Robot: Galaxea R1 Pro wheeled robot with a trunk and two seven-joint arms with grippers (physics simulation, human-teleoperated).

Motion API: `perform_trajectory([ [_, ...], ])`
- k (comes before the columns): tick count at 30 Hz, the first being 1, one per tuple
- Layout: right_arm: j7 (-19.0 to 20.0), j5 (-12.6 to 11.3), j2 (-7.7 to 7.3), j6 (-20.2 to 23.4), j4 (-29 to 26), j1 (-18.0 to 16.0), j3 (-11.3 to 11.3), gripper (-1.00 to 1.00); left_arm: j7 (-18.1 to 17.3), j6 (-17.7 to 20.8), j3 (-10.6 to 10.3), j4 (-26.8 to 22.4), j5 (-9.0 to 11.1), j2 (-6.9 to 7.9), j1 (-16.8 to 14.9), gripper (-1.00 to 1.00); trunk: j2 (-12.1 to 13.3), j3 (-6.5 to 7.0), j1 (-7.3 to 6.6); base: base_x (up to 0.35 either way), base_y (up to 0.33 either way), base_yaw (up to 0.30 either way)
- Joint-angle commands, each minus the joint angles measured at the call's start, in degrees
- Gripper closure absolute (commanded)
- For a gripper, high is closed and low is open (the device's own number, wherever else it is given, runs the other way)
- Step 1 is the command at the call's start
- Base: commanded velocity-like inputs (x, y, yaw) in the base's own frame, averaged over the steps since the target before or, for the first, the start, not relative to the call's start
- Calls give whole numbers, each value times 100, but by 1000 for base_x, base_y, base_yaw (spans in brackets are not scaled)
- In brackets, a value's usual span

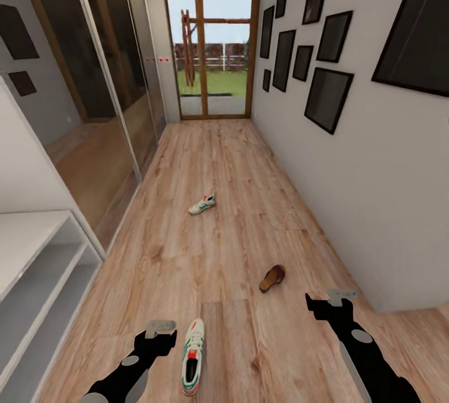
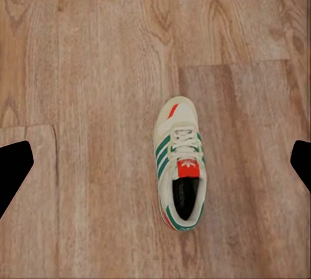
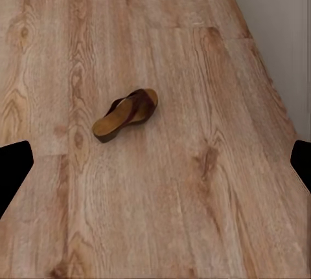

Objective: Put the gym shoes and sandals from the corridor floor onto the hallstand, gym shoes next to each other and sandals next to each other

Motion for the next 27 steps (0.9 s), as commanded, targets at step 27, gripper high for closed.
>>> perform_trajectory([
  [27, -3, 1, 5, 39, -8, -2, 0, -100, 3, -46, -5, -4, -3, 7, -4, -100, -2, -5, 1, -19, -262, -232],
])
